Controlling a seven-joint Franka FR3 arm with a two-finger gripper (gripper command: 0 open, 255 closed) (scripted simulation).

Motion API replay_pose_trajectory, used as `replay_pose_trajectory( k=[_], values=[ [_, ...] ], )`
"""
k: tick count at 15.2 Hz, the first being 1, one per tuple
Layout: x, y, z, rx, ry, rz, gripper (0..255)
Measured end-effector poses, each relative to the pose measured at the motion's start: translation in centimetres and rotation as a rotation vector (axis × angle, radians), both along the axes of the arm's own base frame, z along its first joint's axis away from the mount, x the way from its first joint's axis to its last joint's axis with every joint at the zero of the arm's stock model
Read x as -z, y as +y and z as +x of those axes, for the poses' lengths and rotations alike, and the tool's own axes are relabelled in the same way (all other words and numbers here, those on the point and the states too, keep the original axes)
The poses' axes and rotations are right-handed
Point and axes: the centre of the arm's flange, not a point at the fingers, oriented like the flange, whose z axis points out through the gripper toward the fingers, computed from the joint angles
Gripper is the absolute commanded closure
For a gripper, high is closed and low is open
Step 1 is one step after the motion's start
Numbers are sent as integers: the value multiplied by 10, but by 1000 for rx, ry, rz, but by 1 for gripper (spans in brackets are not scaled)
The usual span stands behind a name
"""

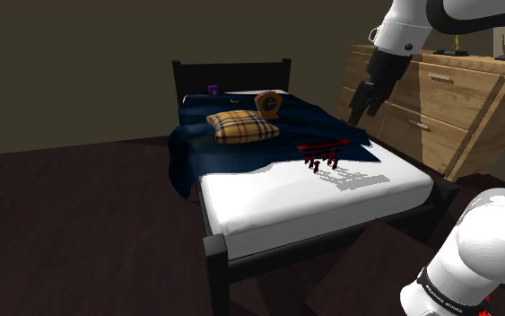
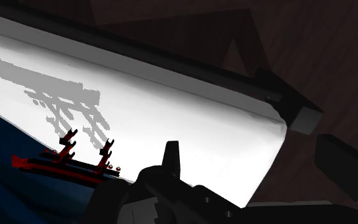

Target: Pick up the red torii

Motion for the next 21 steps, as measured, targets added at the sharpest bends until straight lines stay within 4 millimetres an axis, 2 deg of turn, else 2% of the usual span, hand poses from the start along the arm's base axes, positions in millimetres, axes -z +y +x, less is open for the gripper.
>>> replay_pose_trajectory(
  k=[2,4,21],
  values=[
    [4,-3,3,1,3,1,0],
    [13,-16,18,7,10,4,0],
    [152,-146,149,60,88,34,0]
  ],
)
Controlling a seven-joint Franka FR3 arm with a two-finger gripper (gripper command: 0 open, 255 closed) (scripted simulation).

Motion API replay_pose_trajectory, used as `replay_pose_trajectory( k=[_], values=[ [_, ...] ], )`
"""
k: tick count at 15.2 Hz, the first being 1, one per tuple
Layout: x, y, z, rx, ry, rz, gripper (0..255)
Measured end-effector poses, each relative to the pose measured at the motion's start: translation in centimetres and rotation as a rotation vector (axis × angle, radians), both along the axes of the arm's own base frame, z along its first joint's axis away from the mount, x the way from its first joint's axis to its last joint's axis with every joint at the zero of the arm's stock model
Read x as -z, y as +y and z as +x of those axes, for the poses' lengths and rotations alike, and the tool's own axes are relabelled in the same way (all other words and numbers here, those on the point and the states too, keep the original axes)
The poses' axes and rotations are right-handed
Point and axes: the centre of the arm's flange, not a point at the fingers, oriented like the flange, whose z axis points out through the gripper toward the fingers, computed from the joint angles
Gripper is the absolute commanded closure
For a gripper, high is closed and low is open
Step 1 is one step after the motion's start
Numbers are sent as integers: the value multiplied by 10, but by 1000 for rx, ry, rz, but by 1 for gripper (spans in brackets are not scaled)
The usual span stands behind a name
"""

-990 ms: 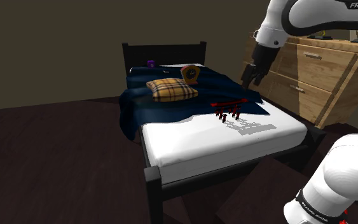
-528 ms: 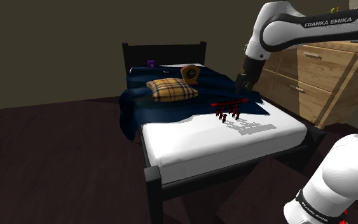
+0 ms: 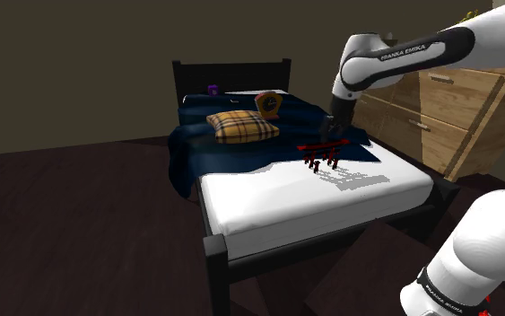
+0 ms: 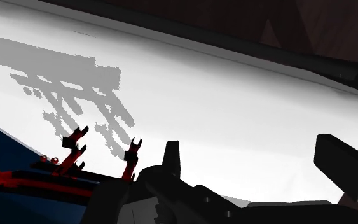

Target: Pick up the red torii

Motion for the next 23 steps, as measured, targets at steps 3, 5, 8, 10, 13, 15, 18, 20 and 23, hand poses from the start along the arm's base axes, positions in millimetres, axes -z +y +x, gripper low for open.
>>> replay_pose_trajectory(
  k=[3,5,8,10,13,15,18,20,23],
  values=[
    [28,-24,21,10,14,5,0],
    [43,-41,34,16,23,9,0],
    [69,-66,56,26,36,14,0],
    [88,-81,69,32,46,17,0],
    [112,-105,87,42,59,22,0],
    [132,-120,101,48,69,25,0],
    [162,-145,120,58,83,30,0],
    [177,-159,128,63,91,33,0],
    [194,-163,132,64,93,34,0]
  ],
)
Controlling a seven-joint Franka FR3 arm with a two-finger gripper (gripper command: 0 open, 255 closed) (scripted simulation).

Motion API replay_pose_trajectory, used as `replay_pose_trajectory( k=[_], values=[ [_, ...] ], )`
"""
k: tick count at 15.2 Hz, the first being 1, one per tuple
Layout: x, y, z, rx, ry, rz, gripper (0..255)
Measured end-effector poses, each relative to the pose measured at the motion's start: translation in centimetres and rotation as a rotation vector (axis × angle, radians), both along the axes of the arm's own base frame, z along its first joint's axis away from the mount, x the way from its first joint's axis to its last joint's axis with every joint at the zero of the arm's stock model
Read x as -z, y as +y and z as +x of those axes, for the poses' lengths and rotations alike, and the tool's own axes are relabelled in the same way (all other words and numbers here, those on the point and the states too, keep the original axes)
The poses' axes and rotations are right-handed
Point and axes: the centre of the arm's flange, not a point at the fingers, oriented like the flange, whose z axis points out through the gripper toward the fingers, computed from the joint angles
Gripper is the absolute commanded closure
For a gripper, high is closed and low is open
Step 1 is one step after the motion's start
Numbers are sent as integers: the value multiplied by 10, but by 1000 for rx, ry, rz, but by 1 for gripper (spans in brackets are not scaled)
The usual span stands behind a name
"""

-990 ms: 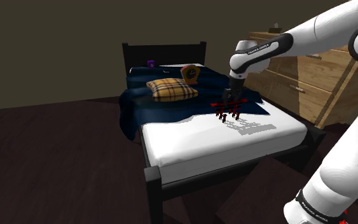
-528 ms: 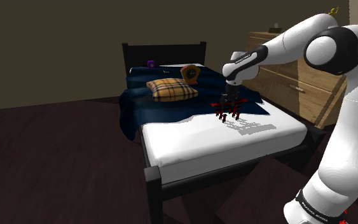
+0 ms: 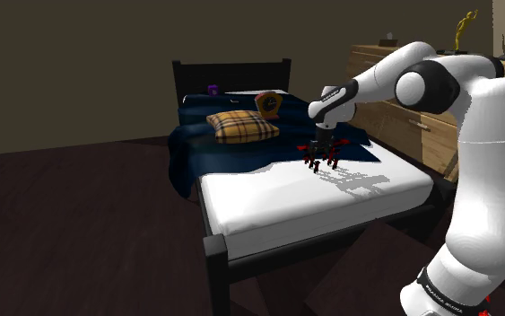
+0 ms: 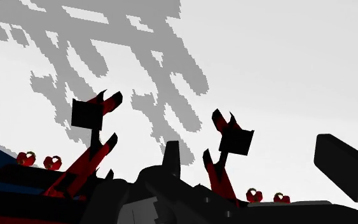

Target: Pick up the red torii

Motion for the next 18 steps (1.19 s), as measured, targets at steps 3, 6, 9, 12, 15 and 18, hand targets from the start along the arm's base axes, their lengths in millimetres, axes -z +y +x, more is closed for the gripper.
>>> replay_pose_trajectory(
  k=[3,6,9,12,15,18],
  values=[
    [15,1,0,0,0,0,0],
    [27,0,0,0,1,0,255],
    [28,-1,0,1,0,0,255],
    [29,-1,0,1,-1,0,255],
    [29,-1,0,1,-1,0,255],
    [22,0,0,0,1,0,255]
  ],
)
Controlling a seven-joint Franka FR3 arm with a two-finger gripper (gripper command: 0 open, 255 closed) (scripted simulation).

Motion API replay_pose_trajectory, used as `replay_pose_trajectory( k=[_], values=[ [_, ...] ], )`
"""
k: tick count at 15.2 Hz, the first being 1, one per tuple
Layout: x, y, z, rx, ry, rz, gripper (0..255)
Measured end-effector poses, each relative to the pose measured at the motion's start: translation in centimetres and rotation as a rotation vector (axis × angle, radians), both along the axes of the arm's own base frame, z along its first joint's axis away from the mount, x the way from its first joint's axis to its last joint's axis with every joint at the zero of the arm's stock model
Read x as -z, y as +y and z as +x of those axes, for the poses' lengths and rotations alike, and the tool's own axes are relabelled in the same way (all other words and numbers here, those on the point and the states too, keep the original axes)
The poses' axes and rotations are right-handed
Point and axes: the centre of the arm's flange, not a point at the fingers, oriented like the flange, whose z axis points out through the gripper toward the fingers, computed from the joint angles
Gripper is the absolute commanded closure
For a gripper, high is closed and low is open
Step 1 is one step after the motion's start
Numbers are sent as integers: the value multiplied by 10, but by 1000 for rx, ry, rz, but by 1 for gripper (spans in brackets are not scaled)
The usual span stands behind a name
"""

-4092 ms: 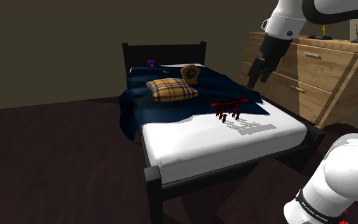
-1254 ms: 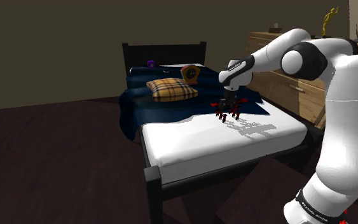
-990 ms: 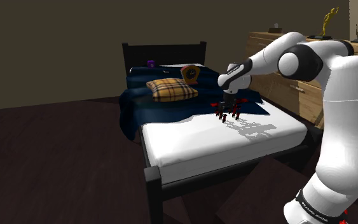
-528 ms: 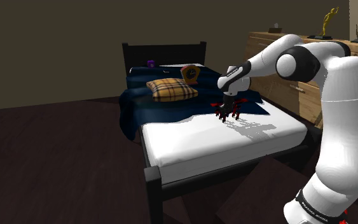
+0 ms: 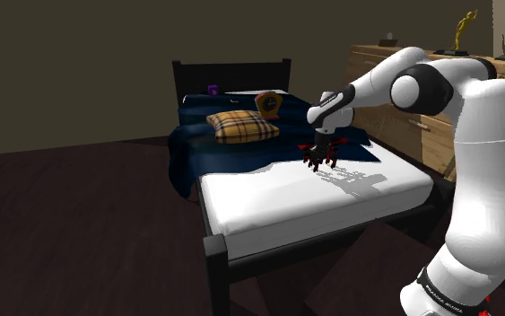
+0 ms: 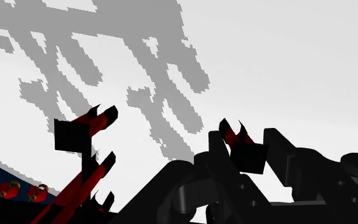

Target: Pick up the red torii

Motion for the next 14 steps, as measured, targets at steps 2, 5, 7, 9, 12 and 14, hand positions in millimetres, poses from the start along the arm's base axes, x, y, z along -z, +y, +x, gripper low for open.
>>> replay_pose_trajectory(
  k=[2,5,7,9,12,14],
  values=[
    [-8,0,0,0,0,0,255],
    [-23,1,1,0,0,0,255],
    [-35,0,0,0,0,0,255],
    [-45,0,0,0,0,0,255],
    [-61,0,1,0,0,0,255],
    [-70,0,0,0,0,0,255]
  ],
)
